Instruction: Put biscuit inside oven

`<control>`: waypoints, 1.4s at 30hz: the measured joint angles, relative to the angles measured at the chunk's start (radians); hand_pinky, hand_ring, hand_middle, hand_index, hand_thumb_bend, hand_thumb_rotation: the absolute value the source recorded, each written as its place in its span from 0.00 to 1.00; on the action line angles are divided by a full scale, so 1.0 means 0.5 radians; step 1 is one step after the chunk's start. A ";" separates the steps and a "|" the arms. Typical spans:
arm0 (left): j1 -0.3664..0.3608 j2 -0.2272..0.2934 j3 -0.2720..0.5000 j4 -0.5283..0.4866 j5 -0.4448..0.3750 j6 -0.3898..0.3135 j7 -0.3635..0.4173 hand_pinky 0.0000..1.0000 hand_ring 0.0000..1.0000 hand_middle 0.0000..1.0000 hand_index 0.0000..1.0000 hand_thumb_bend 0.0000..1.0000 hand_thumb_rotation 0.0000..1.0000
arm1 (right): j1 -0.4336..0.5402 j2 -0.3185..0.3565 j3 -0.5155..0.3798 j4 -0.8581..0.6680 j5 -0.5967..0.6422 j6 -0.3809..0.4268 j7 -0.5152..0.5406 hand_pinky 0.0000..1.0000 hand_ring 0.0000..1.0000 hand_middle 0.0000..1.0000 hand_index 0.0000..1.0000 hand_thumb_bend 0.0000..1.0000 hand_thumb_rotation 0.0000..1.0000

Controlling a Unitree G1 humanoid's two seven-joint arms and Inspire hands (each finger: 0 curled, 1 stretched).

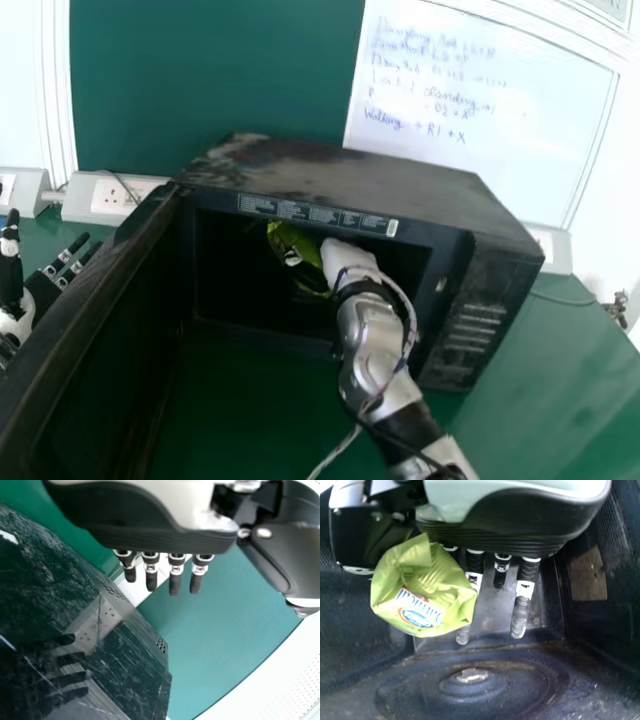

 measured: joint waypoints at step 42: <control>0.015 0.001 0.000 0.049 0.023 -0.015 -0.070 1.00 1.00 1.00 1.00 0.31 0.22 | -0.394 0.080 0.394 0.620 0.115 0.218 -0.104 0.30 0.42 0.49 0.79 0.55 0.00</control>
